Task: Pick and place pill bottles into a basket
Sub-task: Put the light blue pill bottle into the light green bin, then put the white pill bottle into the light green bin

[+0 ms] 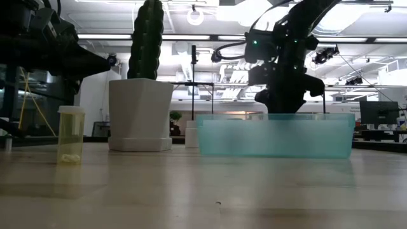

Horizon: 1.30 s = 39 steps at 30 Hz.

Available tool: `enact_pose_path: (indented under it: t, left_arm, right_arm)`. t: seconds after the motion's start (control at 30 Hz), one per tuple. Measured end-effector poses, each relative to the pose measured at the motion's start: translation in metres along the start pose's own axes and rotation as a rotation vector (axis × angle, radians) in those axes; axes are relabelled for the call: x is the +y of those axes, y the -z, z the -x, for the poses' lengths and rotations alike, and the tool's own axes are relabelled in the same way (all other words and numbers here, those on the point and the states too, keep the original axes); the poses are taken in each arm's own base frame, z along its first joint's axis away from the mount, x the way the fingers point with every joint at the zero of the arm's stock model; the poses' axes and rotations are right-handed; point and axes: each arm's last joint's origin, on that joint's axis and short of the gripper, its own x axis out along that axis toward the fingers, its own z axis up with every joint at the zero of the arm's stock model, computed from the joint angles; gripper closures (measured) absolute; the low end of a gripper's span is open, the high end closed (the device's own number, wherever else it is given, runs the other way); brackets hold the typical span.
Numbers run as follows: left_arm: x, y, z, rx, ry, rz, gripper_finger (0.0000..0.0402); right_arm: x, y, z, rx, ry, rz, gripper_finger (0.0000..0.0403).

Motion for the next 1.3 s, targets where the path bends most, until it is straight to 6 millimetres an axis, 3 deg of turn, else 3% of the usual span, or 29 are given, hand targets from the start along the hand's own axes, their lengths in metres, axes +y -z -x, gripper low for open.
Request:
enact_pose_path:
  t: [0.4,0.57,0.8,1.07,1.2,1.3]
  left_arm:
    - [0.0,0.0,0.0,0.0,0.0,0.0,0.0305]
    - [0.0,0.0,0.0,0.0,0.0,0.0,0.0305]
    - [0.0,0.0,0.0,0.0,0.0,0.0,0.0305]
    - [0.0,0.0,0.0,0.0,0.0,0.0,0.0305]
    - [0.0,0.0,0.0,0.0,-0.001,0.0,0.0305]
    - [0.0,0.0,0.0,0.0,0.0,0.0,0.0305]
  right_arm:
    - [0.0,-0.002,0.001,-0.013,-0.005,-0.013,0.0222]
    - [-0.007,-0.019,0.018,-0.09,0.024,-0.052,0.0187]
    - [-0.022,-0.049,0.057,-0.316,0.046,-0.091,0.0179]
    - [-0.042,-0.079,0.076,-0.679,0.209,-0.099,0.0192]
    - [-0.05,-0.091,0.068,-0.785,0.247,-0.135,0.0186]
    - [-0.055,-0.093,0.051,-0.752,0.26,-0.151,0.0174]
